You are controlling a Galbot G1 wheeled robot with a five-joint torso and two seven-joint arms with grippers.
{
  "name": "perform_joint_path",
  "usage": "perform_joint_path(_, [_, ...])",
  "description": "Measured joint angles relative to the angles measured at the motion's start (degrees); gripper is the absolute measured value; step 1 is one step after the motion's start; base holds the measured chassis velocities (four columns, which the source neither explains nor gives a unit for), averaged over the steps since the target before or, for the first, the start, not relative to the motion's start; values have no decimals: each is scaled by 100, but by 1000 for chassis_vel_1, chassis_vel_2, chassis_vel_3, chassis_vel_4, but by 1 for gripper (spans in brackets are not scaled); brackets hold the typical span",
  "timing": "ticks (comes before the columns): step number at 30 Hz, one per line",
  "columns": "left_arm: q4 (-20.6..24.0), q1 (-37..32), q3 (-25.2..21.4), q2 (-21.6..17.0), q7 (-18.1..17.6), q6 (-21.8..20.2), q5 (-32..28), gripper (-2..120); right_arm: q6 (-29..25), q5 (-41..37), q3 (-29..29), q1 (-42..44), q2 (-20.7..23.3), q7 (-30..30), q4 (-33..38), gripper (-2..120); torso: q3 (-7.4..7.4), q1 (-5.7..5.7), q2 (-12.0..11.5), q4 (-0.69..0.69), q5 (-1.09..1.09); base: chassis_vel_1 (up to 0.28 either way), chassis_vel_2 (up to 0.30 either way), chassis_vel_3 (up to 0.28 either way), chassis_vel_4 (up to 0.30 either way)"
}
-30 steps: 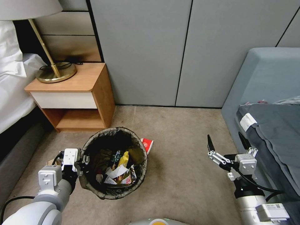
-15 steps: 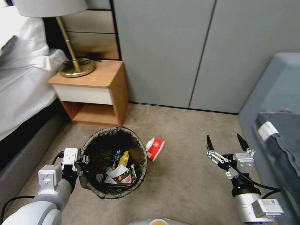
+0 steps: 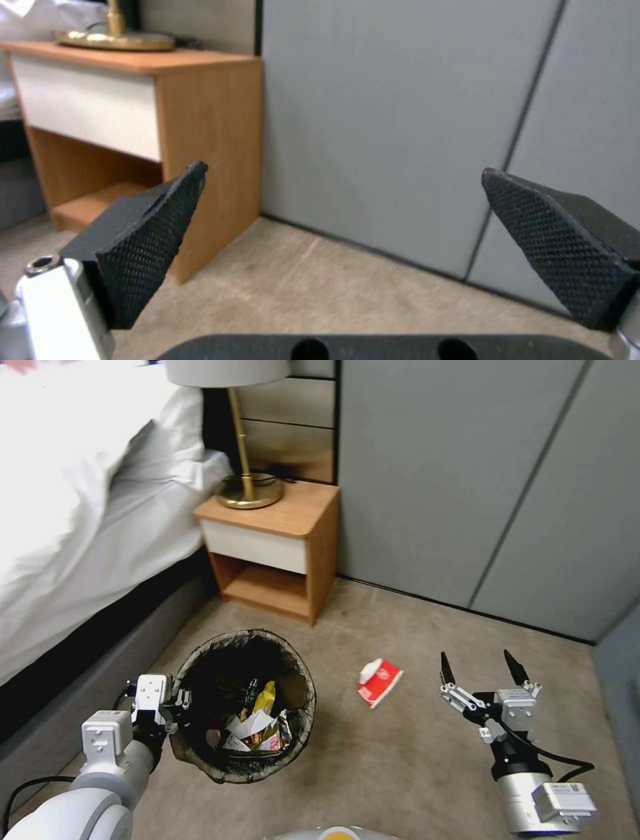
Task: Pick up the trash bin, then pick up the garbage from the floor and place it into the trash bin.
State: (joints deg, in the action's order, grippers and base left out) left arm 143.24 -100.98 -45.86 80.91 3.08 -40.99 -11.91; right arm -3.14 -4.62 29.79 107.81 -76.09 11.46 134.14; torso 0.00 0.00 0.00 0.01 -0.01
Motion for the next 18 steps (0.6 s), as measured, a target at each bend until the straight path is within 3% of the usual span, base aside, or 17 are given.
perform_joint_path(6, [0,-16,0,11,-9,7,-2,1,525,-399,-140,-329,28,250,-243,100,0,0,0,-2,1,18,28,15,19])
perform_joint_path(8, [0,-28,-1,17,-8,16,10,1,1219,-1063,-309,-1021,34,519,-694,100,0,0,0,-3,1,0,0,0,0])
perform_joint_path(12, [0,-50,0,24,-9,17,16,1,1564,-1506,-402,-1458,26,651,-973,100,1,0,0,-1,2,0,0,0,0])
perform_joint_path(15, [0,-83,1,35,-13,19,22,1,2149,-2530,-687,-2193,58,1247,-1424,100,1,0,-1,-1,1,0,0,0,0])
perform_joint_path(18, [0,-82,8,23,-15,20,21,1,2298,-2870,-806,-2457,78,1469,-1655,100,1,0,0,-1,0,0,0,0,0])
